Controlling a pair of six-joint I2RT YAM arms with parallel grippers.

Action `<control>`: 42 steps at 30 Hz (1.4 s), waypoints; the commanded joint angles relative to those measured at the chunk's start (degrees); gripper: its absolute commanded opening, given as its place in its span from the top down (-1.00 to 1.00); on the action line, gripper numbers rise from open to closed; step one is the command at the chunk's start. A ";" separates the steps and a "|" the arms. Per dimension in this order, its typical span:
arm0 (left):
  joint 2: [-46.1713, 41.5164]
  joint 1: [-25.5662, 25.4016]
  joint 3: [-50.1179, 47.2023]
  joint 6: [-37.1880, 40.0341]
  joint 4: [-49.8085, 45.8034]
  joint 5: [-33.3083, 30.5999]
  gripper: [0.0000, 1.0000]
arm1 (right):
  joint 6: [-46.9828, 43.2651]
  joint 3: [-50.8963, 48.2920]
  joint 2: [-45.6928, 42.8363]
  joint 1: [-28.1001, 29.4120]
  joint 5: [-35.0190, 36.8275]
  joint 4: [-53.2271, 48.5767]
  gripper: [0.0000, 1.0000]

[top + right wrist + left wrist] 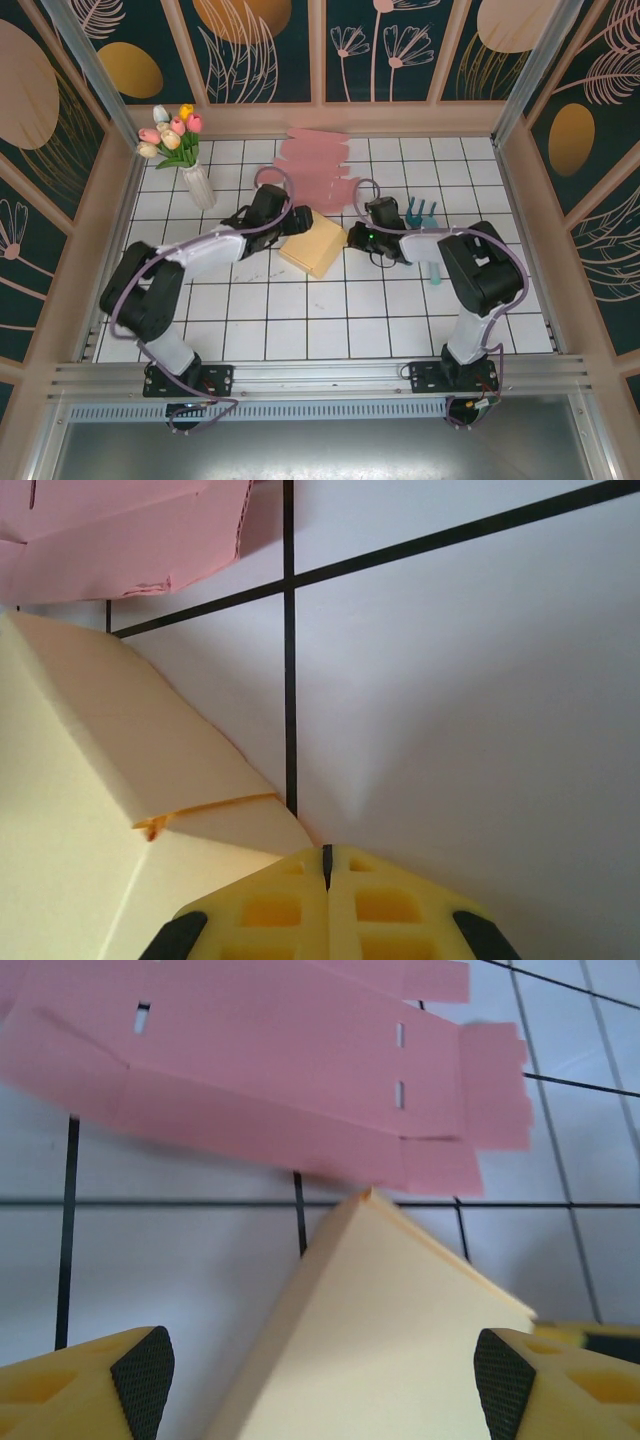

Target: Fold the paper box

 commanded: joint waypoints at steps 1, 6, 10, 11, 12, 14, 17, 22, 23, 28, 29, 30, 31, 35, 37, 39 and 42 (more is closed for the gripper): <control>6.71 0.21 3.23 6.05 -2.62 2.20 -0.61 | -0.08 2.46 2.61 -0.85 -2.71 -3.54 1.00; 14.66 0.24 8.19 7.99 -1.32 5.53 -0.60 | -1.24 4.29 4.81 -1.30 -4.55 -4.80 1.00; 16.70 0.24 8.41 7.22 2.06 12.54 -0.53 | -2.44 5.59 6.37 -1.37 -5.38 -5.84 1.00; 16.39 0.23 7.66 6.72 3.81 14.88 -0.51 | -2.83 6.21 7.01 -1.38 -5.62 -6.27 1.00; 16.00 0.20 6.94 6.22 5.34 16.75 -0.50 | -3.08 6.83 7.55 -1.36 -6.00 -6.71 1.00; 15.65 -0.16 5.56 5.21 8.09 21.16 -0.47 | -3.67 8.10 8.85 -1.29 -7.01 -7.45 1.00; 16.12 -2.34 4.80 3.23 8.53 22.30 -0.44 | -2.21 8.11 9.43 -1.17 -7.80 -5.91 1.00; 16.24 -8.40 2.92 -1.48 13.17 24.65 -0.42 | 2.87 6.41 8.77 -0.38 -8.68 -1.00 1.00; 16.26 -9.60 3.01 -2.35 13.99 24.88 -0.42 | 3.33 6.52 8.74 -0.02 -9.05 -0.44 1.00; 15.88 -11.33 4.22 -6.06 14.09 24.18 -0.42 | 4.27 6.11 7.48 1.18 -8.32 0.73 1.00; 15.32 -11.27 5.05 -5.39 11.17 20.60 -0.43 | 4.36 5.41 6.68 1.07 -7.89 0.82 1.00; 14.68 -10.96 5.53 -4.84 9.03 17.57 -0.44 | 4.32 4.92 5.85 0.92 -7.12 0.61 1.00; 13.85 -10.29 5.55 -4.68 7.57 14.94 -0.45 | 4.07 4.26 4.76 0.75 -6.07 -0.13 1.00; 9.24 -5.88 0.31 -7.15 8.45 11.07 -0.47 | 2.38 2.70 0.50 -0.12 -1.61 -4.76 1.00; 5.97 -3.52 -3.97 -8.47 10.61 10.51 -0.50 | 1.89 0.95 -2.00 -0.73 -0.86 -6.25 1.00; 2.88 -2.55 -6.65 -8.48 10.91 8.96 -0.55 | 1.56 -0.57 -3.99 -0.81 -0.46 -7.70 1.00; -0.80 -2.50 -10.02 -7.74 10.20 7.21 -0.58 | 2.09 -5.24 -7.10 -0.03 -2.77 -7.11 1.00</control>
